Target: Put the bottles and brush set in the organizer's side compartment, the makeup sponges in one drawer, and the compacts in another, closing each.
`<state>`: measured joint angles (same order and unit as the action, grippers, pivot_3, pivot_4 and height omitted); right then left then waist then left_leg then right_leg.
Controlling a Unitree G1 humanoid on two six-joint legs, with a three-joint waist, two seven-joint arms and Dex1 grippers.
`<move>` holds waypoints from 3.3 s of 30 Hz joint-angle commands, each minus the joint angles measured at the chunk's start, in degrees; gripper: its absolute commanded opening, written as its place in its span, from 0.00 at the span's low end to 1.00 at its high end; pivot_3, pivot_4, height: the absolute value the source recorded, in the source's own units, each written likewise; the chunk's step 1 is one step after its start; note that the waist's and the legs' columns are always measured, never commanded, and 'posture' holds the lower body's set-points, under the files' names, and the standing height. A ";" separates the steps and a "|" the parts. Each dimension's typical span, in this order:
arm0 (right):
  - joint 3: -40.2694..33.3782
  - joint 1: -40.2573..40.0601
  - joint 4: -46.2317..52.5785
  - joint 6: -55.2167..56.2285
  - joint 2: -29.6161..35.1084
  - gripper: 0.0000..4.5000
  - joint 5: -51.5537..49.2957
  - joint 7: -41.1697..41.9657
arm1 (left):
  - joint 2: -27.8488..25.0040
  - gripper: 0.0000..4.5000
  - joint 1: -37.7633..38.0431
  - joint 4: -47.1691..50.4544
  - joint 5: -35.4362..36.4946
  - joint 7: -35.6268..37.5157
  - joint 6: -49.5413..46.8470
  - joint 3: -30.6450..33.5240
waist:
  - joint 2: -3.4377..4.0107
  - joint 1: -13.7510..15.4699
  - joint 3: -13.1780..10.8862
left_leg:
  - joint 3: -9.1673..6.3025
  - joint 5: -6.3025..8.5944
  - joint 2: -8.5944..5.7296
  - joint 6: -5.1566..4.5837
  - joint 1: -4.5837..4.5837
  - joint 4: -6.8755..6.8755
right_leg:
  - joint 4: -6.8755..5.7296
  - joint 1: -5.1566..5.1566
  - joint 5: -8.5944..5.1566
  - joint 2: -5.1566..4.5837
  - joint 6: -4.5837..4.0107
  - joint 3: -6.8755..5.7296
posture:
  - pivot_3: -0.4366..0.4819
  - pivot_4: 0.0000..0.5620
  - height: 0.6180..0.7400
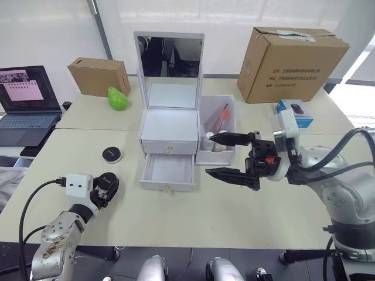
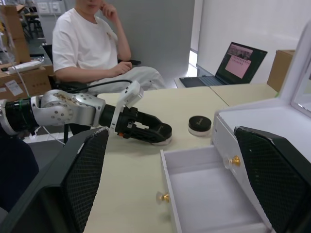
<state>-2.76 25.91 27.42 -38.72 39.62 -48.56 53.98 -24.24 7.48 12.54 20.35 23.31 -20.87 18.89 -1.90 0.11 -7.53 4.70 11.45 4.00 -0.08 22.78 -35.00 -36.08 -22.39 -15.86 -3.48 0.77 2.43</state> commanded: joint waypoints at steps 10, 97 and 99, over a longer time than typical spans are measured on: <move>1.35 -2.51 -1.65 4.31 -1.83 1.00 4.86 0.88 | -2.75 0.64 -2.16 7.01 5.98 9.53 6.95 1.48 | 0.00 0.03 0.00 | 0.05 0.00 -0.01 0.00 0.03 0.00 | 0.01 0.00 -0.01 0.01 -0.01 -0.02 | 0.48 0.27 1.00; 0.56 -1.97 -1.17 5.42 -6.87 1.00 0.10 0.70 | 1.63 0.99 -21.78 -23.99 -9.60 -10.10 6.36 -2.50 | -0.09 0.13 0.07 | 0.11 0.00 -0.14 0.00 0.01 -0.19 | -0.08 0.11 0.11 0.18 0.23 -0.06 | 0.48 0.27 1.00; 0.52 -2.68 -0.21 5.20 -7.00 1.00 -0.25 -0.27 | 0.99 0.99 -24.62 -27.30 -9.77 -10.00 6.42 -2.67 | -0.09 0.09 0.07 | 0.08 0.00 -0.14 0.00 0.01 -0.19 | -0.11 0.10 0.11 0.19 0.23 -0.06 | 0.48 0.27 1.00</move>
<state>-1.41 23.20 24.67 -33.28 32.67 -47.57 54.41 -22.32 -15.34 -13.56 11.10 14.00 -15.04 15.22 -1.99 0.19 -7.46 4.78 11.44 3.86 -0.07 22.79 -35.19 -36.20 -22.29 -15.75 -3.29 1.00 2.38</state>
